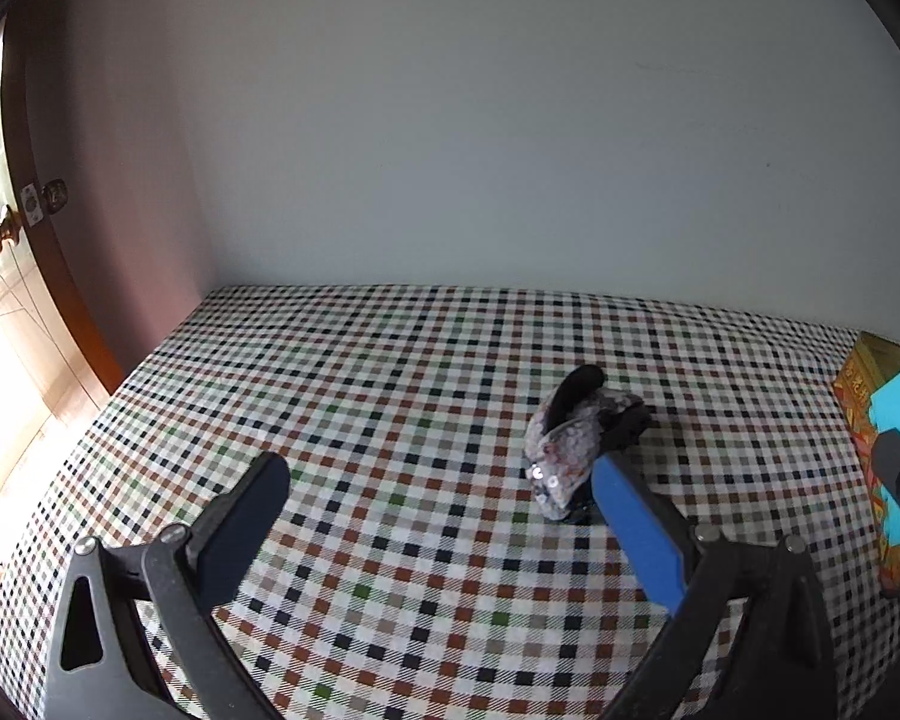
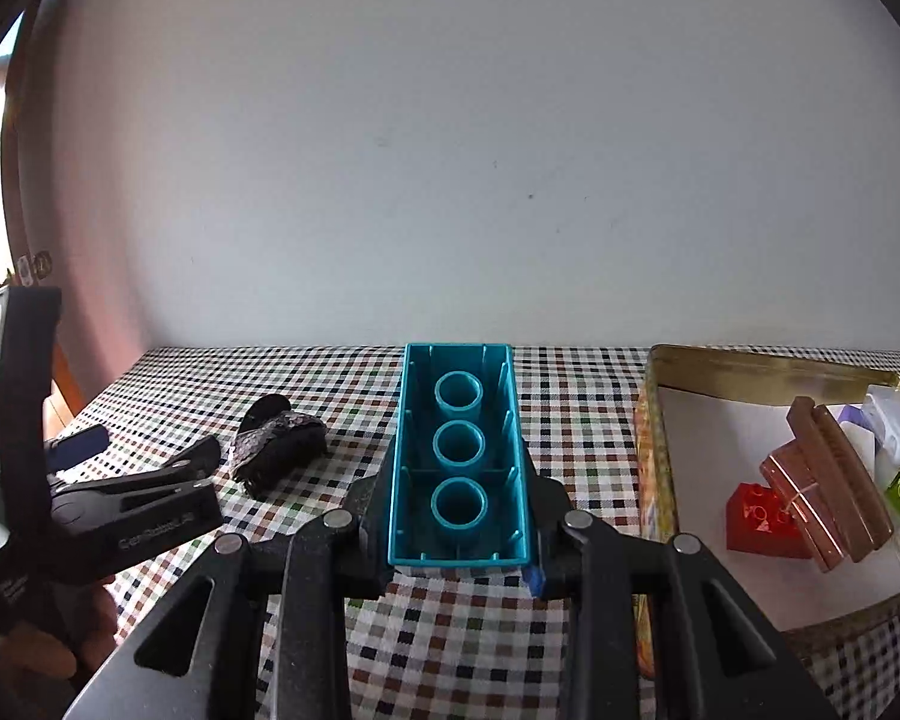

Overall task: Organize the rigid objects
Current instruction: 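Grasp the black claw clip with the left gripper while the right gripper lifts the teal brick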

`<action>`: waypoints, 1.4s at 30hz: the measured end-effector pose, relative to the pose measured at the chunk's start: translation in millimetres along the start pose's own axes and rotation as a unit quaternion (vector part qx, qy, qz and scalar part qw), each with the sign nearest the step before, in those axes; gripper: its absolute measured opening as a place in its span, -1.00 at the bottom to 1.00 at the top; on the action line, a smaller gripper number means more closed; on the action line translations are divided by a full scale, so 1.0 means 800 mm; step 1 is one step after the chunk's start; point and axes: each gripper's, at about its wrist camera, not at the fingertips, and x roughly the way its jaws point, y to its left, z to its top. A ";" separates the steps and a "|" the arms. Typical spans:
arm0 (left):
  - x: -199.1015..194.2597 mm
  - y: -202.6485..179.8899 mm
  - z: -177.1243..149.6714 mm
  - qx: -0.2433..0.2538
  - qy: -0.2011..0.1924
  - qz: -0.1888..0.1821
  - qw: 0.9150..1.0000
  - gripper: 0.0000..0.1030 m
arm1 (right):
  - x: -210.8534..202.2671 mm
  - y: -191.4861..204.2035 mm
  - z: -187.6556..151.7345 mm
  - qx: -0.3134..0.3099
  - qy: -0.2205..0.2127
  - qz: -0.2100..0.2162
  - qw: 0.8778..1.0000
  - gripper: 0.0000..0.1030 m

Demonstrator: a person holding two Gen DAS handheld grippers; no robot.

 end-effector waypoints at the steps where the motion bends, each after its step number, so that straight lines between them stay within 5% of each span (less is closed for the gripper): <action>1: 0.000 -0.005 0.003 -0.003 0.005 -0.009 1.000 0.99 | 0.000 -0.002 0.000 0.001 0.002 0.003 1.000 -0.34; 5: 0.006 -0.038 0.018 0.006 0.018 -0.035 0.999 0.99 | -0.006 -0.010 -0.003 0.008 0.007 0.010 1.000 -0.34; 13: 0.048 -0.104 0.026 0.054 0.081 -0.007 0.995 0.95 | 0.007 -0.019 -0.005 0.020 0.023 0.003 1.000 -0.34; 17: 0.061 -0.115 0.027 0.040 0.108 -0.016 0.993 0.83 | 0.013 -0.021 -0.005 0.022 0.029 0.004 0.999 -0.46; 20: 0.065 -0.113 0.025 0.016 0.121 -0.058 0.991 0.58 | 0.012 -0.019 -0.004 0.019 0.027 0.002 0.999 -0.46; 23: 0.059 -0.119 0.023 0.014 0.113 -0.063 0.992 0.23 | 0.014 -0.015 -0.005 0.017 0.034 0.007 0.999 -0.47; 32: 0.030 -0.122 0.010 0.005 0.104 -0.069 0.992 0.20 | 0.017 -0.042 -0.004 0.078 0.036 0.044 0.995 -0.46; 42: -0.064 -0.130 -0.034 -0.010 0.084 -0.044 0.995 0.20 | 0.046 -0.046 -0.002 0.067 0.069 0.046 0.994 -0.31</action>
